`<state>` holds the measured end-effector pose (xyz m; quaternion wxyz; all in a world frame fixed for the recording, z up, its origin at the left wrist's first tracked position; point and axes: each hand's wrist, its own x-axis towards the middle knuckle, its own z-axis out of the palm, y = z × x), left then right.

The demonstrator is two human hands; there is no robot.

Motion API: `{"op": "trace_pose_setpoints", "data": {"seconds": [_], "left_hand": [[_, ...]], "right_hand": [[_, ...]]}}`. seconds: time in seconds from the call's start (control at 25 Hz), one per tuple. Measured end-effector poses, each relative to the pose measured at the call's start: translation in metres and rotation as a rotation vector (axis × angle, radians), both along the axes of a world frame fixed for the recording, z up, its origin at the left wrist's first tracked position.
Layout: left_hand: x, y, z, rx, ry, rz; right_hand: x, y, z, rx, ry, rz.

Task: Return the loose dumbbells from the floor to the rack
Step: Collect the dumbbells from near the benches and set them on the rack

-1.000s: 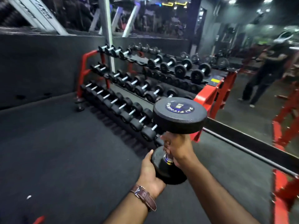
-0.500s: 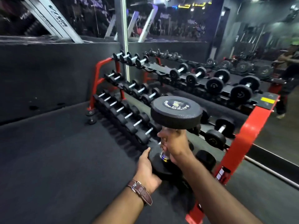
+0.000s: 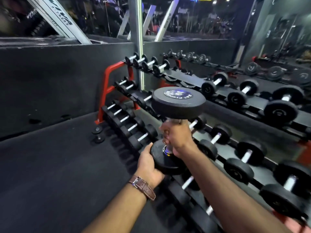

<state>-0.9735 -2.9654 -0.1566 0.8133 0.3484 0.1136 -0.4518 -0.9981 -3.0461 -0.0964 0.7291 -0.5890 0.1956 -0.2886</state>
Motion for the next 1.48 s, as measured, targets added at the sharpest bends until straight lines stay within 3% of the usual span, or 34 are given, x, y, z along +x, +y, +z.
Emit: {"op": "trace_pose_setpoints", "data": {"seconds": [0.32, 0.6, 0.88, 1.16, 1.48], "left_hand": [[0.257, -0.107, -0.006, 0.008, -0.012, -0.029], [0.476, -0.218, 0.003, 0.116, -0.044, -0.163], [0.644, -0.373, 0.004, 0.209, -0.108, -0.232], [0.782, -0.533, -0.004, 0.333, -0.163, -0.331], [0.88, -0.676, -0.023, 0.251, -0.174, -0.63]], "right_hand": [[0.257, -0.104, -0.008, -0.111, 0.025, -0.014], [0.464, -0.211, 0.0, 0.018, 0.057, -0.207], [0.621, -0.362, 0.002, 0.126, 0.055, -0.344], [0.751, -0.528, -0.006, 0.214, 0.176, -0.448], [0.849, -0.687, -0.054, 0.462, 0.283, -0.596]]}}
